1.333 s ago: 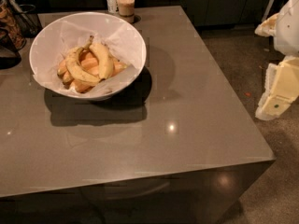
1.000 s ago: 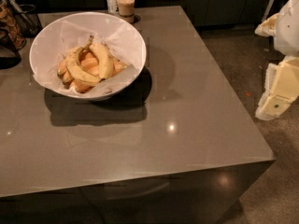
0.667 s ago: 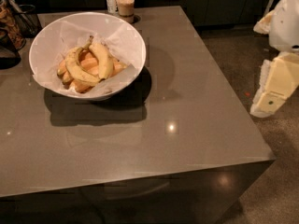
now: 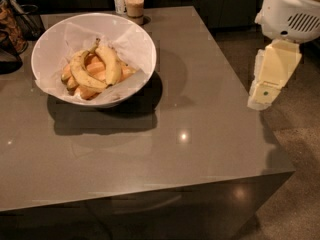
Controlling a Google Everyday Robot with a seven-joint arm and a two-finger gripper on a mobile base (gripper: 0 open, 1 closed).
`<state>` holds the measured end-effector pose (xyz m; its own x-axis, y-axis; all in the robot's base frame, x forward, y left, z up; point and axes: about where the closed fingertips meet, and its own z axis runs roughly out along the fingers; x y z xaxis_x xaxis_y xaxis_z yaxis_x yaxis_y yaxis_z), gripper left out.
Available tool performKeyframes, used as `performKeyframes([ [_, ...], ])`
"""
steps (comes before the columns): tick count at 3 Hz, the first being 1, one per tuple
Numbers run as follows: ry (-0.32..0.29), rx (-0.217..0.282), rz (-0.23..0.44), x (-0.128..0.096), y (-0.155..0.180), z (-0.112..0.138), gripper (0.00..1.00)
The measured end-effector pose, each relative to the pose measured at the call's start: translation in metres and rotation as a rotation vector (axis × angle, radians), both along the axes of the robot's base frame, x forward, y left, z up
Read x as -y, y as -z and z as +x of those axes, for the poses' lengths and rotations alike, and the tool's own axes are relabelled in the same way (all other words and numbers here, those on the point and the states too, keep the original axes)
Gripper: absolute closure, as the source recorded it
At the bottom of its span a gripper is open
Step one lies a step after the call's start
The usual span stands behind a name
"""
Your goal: Pick banana from white bowl
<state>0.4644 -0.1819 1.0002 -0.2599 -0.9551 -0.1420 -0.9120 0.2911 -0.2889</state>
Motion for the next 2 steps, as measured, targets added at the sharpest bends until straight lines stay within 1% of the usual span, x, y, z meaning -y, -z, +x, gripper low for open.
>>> performKeyframes([
  [1,-0.018,0.018,0.015,-0.01,-0.002,0.004,0.0],
  [2,-0.02,0.009,0.003,-0.031,-0.008,0.028,0.0],
])
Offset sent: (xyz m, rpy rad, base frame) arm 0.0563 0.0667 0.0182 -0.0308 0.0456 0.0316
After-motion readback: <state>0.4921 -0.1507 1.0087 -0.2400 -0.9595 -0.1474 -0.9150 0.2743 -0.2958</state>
